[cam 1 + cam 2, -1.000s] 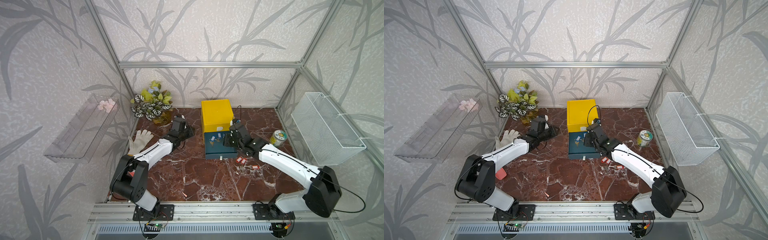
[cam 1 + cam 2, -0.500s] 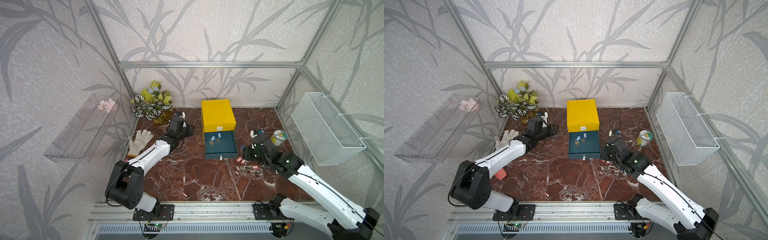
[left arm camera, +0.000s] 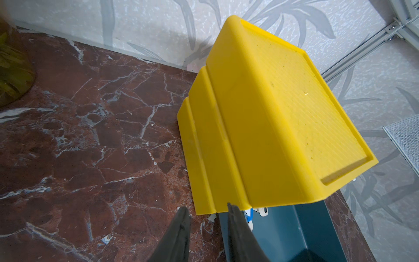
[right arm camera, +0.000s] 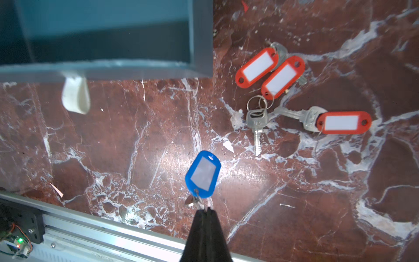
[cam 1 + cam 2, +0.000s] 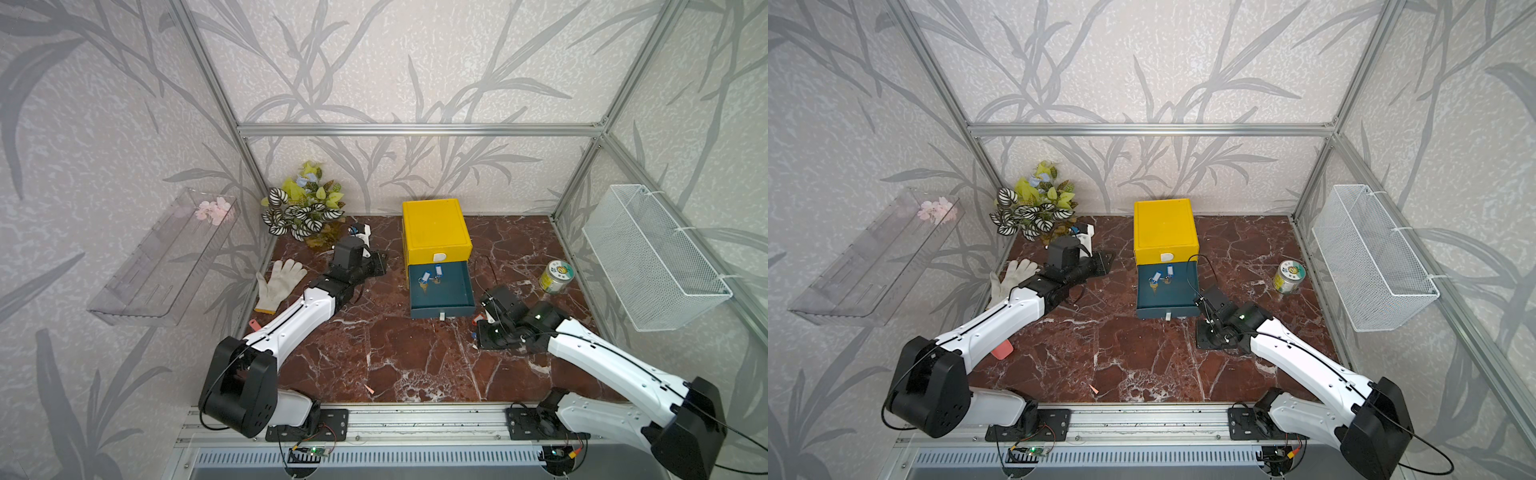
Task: Take the keys out of the drawer
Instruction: Place the key at the center of the board.
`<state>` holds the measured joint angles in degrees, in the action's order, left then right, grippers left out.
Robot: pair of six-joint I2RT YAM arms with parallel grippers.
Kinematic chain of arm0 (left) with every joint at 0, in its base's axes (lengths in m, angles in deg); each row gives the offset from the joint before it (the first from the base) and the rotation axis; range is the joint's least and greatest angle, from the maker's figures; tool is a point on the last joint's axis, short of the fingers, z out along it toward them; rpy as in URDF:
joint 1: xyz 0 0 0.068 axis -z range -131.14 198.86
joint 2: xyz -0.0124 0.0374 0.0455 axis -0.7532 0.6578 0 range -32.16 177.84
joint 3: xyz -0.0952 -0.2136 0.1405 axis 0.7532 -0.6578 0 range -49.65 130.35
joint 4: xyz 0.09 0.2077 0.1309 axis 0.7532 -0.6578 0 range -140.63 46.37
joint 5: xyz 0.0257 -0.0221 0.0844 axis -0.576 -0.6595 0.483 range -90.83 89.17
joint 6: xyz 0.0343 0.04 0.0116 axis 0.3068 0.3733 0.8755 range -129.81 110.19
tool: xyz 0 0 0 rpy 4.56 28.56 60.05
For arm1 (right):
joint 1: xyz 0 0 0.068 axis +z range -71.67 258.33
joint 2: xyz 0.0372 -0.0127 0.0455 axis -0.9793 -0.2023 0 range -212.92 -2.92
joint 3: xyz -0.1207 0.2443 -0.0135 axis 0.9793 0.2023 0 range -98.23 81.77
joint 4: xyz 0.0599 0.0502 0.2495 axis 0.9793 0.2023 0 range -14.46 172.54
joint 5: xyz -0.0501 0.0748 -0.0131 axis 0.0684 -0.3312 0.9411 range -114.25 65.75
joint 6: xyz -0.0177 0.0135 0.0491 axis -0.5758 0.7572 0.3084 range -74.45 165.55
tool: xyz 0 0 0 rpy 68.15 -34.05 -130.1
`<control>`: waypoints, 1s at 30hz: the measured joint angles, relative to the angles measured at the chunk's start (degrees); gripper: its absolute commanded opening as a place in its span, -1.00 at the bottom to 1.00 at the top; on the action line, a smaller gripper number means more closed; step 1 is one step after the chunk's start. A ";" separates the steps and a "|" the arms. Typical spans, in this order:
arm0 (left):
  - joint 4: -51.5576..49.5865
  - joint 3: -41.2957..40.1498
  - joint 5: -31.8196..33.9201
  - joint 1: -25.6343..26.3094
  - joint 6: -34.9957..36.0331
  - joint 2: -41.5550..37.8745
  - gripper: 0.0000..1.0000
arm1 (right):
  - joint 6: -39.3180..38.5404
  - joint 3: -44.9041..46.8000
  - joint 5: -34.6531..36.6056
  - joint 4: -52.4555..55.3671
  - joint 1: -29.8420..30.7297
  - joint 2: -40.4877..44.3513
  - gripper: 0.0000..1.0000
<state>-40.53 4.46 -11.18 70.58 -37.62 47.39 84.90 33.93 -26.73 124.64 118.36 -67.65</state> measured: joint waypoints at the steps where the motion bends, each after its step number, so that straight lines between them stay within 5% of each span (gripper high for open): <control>1: 0.00 -0.04 0.02 0.00 0.15 -0.20 -0.37 | -0.33 0.57 -0.59 -0.11 0.00 -0.28 -0.97; 9: 0.04 -1.05 0.26 0.00 1.33 -1.57 -0.36 | -2.78 2.08 -3.58 -1.09 0.00 -4.81 -0.48; 22: 0.02 -1.27 3.08 -0.20 1.03 -0.48 -0.43 | -5.18 -8.76 -0.68 1.07 0.11 -1.44 -0.48; 30: -0.57 8.96 2.25 -1.60 -1.99 8.81 -0.43 | -9.77 -19.50 3.74 -7.58 0.11 -9.22 -0.47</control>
<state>-41.10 13.42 -8.93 68.98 -39.61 56.20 75.13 14.44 -22.99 117.06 118.47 -76.88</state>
